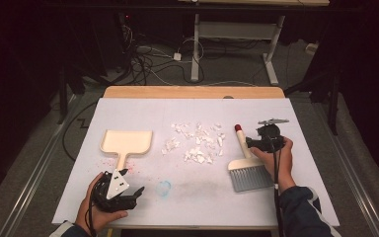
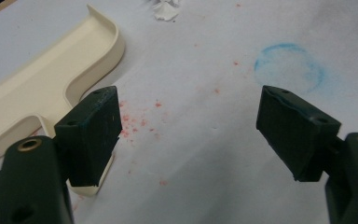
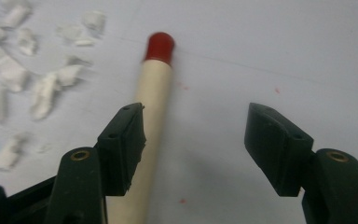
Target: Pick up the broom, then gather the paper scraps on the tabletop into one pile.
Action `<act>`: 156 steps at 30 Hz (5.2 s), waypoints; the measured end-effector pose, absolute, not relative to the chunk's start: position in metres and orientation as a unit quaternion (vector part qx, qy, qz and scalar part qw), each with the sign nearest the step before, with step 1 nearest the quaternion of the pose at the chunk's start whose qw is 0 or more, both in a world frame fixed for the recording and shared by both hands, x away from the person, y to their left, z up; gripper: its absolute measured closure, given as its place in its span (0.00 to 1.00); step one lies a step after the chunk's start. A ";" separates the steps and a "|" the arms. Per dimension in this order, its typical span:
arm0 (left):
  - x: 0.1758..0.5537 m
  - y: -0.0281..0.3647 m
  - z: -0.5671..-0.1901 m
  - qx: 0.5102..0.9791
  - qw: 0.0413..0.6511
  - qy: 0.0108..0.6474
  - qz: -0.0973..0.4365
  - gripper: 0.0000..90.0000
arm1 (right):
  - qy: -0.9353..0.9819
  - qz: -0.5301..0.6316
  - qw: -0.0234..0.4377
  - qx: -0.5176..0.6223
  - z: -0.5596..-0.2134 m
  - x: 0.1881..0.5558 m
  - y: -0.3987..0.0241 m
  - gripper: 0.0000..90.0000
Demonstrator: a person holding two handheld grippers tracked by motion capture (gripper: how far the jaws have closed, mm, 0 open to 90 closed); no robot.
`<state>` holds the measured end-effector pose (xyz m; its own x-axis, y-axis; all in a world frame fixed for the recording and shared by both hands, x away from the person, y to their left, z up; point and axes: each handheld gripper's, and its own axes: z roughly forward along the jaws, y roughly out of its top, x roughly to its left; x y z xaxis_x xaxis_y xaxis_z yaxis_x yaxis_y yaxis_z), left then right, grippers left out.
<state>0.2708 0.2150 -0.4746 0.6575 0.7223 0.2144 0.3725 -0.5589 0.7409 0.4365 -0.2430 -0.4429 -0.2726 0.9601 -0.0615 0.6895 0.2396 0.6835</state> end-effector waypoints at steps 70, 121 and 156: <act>0.316 -0.018 -0.421 0.835 0.510 0.189 0.089 0.48 | 0.696 0.507 0.315 0.399 -0.359 0.288 -0.210 0.79; 0.302 0.116 -0.410 0.868 0.445 0.138 0.171 0.30 | 0.902 0.418 0.076 0.079 -0.408 0.321 -0.162 0.75; 0.270 0.238 -0.471 0.825 0.356 0.352 0.262 0.23 | 0.827 0.407 0.270 0.279 -0.375 0.405 -0.213 0.75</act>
<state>0.2701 0.2381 -0.4712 0.6141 0.7682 0.1810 0.3945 -0.4974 0.7726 0.4048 -0.2130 -0.3747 -0.6985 0.6813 -0.2189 0.2422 0.5129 0.8236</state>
